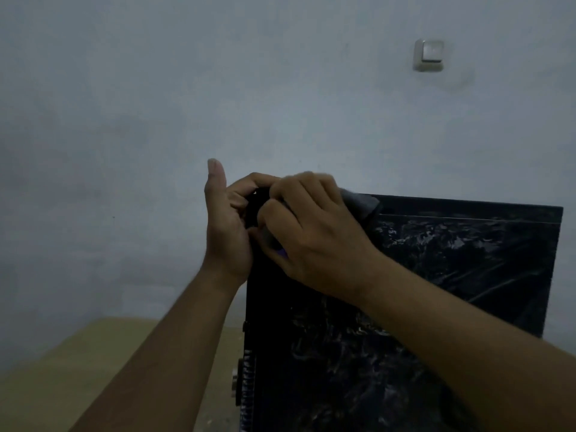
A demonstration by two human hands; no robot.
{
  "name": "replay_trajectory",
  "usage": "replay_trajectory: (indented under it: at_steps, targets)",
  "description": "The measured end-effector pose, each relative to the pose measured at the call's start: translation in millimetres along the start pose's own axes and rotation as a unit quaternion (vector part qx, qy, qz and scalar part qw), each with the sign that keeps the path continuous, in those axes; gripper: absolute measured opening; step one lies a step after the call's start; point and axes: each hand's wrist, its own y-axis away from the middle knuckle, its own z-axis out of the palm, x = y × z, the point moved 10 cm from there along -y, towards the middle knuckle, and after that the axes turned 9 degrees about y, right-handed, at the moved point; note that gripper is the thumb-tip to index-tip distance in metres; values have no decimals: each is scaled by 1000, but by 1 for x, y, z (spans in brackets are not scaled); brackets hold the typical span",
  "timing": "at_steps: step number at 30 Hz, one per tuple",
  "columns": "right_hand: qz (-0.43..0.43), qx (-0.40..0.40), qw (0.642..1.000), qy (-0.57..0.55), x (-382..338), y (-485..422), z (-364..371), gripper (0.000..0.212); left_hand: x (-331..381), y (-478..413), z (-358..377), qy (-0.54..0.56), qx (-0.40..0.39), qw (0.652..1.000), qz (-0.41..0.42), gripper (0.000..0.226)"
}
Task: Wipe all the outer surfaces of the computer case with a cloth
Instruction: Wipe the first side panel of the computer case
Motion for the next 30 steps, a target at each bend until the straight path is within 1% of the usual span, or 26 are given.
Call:
replay_trajectory:
  at_steps: [1, 4, 5, 7, 9, 13, 15, 16, 17, 18, 20, 22, 24, 25, 26, 28, 30]
  targets:
    - [19, 1, 1000, 9, 8, -9, 1, 19, 1, 1, 3, 10, -2, 1000, 1, 82]
    - [172, 23, 984, 34, 37, -32, 2, 20, -1, 2, 8, 49, -15, 999, -2, 81]
    - [200, 34, 978, 41, 39, -34, 3, 21, 0, 3, 7, 54, -16, 998, -3, 83]
    - [184, 60, 980, 38, 29, -31, 2, 22, 1, 1, 5, 35, -21, 999, 0, 84]
    - [136, 67, 988, 4, 15, -19, 0, 19, 3, 0, 3, 17, -29, 999, 11, 83]
    - [11, 5, 998, -58, -14, 3, 4, 17, -1, -2, -7, -3, -24, 1000, -12, 93]
    - [-46, -23, 996, -69, -16, 5, 6, 20, -1, -2, -8, -14, -22, 999, -22, 96]
    - [-60, -33, 995, -72, -12, 3, 6, 21, -2, -2, -7, -14, -20, 999, -25, 95]
    - [-57, -38, 995, -74, -6, 0, 6, 21, -1, -1, -5, -10, -19, 999, -24, 93]
    - [-33, -35, 996, -69, 1, -4, 6, 21, 0, -1, -3, -5, -16, 1000, -19, 89]
    - [59, -13, 997, -51, 15, -12, 7, 19, 0, 0, 1, 16, -27, 1000, -5, 86]
    - [156, 19, 987, -32, 21, -13, 6, 16, 1, 1, 6, 30, -39, 999, 6, 86]
    - [205, 43, 978, -13, 17, -10, 5, 14, 2, 1, 4, 27, -30, 999, 9, 84]
    - [201, 47, 978, -12, 12, -7, 5, 14, 3, 1, 1, 24, -21, 999, 10, 84]
    - [179, 44, 983, -20, 7, -3, 5, 12, 2, 1, -2, 13, -13, 1000, 7, 86]
    - [109, 20, 993, -46, -5, 4, 6, 10, 1, -1, -7, -13, -9, 1000, -3, 91]
    - [52, -13, 997, -47, -10, 8, 7, 11, 0, 0, -7, -24, -4, 1000, -11, 92]
